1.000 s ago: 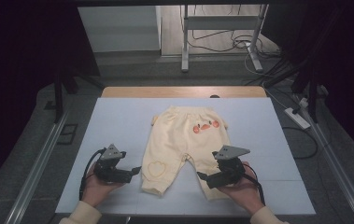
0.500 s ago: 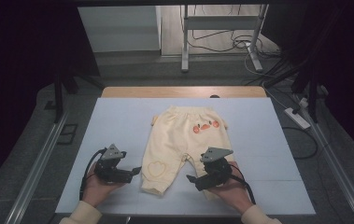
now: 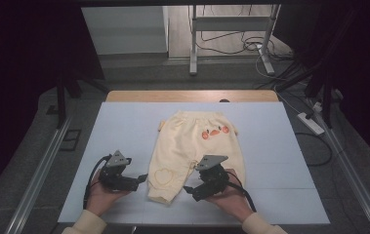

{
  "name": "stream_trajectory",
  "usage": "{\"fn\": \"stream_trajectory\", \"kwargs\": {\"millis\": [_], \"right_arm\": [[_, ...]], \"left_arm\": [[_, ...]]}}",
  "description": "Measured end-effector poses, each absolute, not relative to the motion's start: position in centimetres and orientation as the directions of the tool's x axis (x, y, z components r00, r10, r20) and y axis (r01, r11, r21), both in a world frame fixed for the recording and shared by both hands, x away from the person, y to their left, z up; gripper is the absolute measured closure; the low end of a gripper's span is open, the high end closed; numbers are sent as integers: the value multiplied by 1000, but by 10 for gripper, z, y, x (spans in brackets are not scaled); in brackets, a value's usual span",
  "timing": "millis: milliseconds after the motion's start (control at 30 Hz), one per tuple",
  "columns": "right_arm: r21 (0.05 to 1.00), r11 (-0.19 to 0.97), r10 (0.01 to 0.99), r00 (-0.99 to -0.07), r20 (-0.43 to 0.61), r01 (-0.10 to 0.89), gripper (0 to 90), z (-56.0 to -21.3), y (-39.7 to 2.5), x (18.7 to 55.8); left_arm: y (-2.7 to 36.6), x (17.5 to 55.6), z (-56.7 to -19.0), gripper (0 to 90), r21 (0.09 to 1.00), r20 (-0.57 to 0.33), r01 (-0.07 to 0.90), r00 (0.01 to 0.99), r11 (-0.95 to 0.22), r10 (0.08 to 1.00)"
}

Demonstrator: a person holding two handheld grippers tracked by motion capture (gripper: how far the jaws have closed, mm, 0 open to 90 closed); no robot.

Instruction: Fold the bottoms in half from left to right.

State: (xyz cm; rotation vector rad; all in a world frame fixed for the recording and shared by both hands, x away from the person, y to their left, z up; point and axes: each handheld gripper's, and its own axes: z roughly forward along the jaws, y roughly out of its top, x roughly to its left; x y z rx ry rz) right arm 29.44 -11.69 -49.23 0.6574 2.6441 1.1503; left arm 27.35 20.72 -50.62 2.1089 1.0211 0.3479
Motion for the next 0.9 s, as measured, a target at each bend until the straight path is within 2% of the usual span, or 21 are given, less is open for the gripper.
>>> {"fn": "stream_trajectory", "kwargs": {"millis": [900], "right_arm": [[708, 662, 317, -948, 33, 246, 93, -504, -48, 281]], "left_arm": [[210, 276, -508, 114, 731, -87, 566, 632, -381, 770]]}}
